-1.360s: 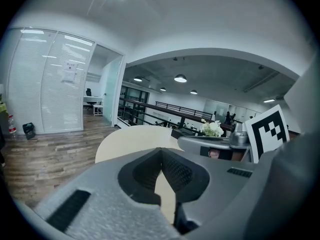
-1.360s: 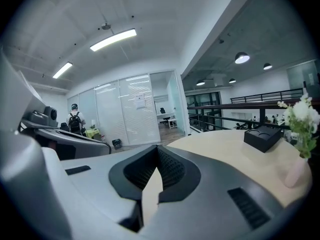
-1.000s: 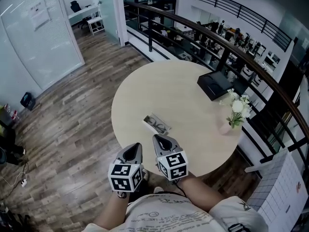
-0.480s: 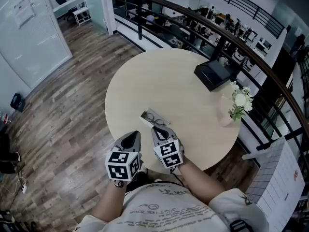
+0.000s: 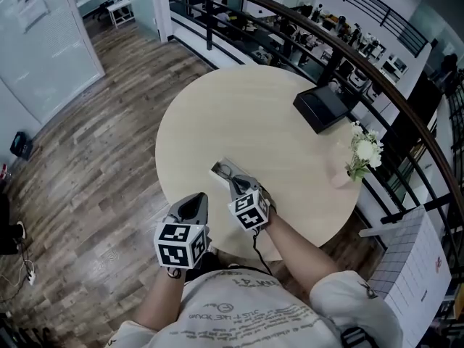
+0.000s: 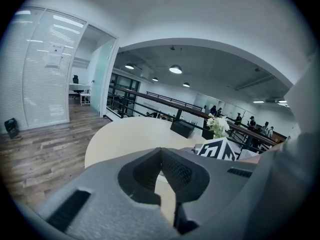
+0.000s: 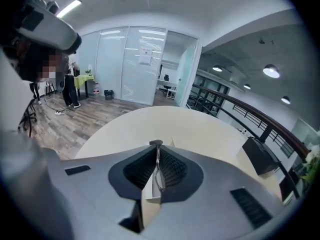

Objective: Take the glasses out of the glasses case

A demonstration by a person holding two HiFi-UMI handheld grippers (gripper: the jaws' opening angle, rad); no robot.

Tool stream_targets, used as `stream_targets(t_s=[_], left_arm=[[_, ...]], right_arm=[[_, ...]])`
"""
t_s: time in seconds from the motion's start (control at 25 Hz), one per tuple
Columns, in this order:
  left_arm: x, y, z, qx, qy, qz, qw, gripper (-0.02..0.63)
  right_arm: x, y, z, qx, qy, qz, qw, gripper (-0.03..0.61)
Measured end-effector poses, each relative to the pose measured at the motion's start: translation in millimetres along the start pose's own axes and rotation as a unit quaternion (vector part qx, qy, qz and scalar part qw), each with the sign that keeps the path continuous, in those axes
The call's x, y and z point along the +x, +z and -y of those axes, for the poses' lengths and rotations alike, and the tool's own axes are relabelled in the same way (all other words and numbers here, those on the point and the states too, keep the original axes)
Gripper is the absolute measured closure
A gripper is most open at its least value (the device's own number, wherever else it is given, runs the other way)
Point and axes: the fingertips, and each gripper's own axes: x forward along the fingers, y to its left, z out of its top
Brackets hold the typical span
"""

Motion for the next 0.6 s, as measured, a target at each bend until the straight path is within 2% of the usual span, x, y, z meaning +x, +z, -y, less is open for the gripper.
stream_targets(t_s=[0.48, 0.6], left_arm=[[-17, -11, -32, -0.006, 0.031, -0.009, 0.9995, 0.6], [-19, -10, -42, -0.008, 0.038, -0.01, 0.9992, 0.6]], right_arm=[[50, -27, 0, -0.03, 0.006, -0.065, 0.997, 0.558], [58, -27, -1, -0.031, 0.011, -0.075, 0.997, 0.502]])
